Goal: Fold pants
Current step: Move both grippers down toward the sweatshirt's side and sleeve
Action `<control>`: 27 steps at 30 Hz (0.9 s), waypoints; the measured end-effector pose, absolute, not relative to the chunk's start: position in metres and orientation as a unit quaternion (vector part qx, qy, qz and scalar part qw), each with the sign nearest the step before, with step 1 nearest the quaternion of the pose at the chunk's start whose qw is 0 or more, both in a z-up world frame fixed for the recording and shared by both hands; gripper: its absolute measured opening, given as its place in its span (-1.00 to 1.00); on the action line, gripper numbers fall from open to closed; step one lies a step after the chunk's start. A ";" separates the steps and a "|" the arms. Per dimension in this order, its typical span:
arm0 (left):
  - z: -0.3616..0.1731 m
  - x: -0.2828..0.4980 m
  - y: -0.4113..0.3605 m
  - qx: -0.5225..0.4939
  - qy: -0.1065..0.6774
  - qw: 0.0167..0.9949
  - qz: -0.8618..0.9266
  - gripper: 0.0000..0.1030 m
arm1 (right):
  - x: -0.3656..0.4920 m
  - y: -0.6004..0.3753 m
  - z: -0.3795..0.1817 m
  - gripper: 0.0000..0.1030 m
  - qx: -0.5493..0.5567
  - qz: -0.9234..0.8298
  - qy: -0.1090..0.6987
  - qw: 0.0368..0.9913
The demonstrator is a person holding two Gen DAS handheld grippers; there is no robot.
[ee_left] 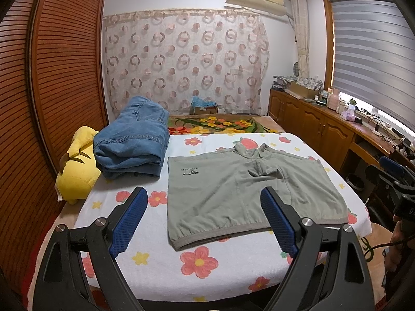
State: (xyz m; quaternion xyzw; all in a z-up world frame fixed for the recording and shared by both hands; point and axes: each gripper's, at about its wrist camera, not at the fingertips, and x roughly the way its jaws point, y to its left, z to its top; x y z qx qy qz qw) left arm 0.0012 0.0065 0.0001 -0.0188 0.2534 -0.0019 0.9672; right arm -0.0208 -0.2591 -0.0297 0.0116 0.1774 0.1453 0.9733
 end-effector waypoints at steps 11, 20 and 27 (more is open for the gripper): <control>-0.028 0.019 0.014 -0.021 0.301 0.953 -0.006 0.73 | -0.011 -0.263 -0.039 1.00 0.008 0.142 0.201 0.969; -0.049 0.026 0.029 -0.031 0.314 0.949 -0.010 0.73 | -0.004 -0.261 -0.042 1.00 0.000 0.137 0.218 0.966; -0.072 0.037 0.050 -0.045 0.332 0.942 -0.013 0.73 | 0.006 -0.258 -0.049 1.00 -0.011 0.133 0.241 0.961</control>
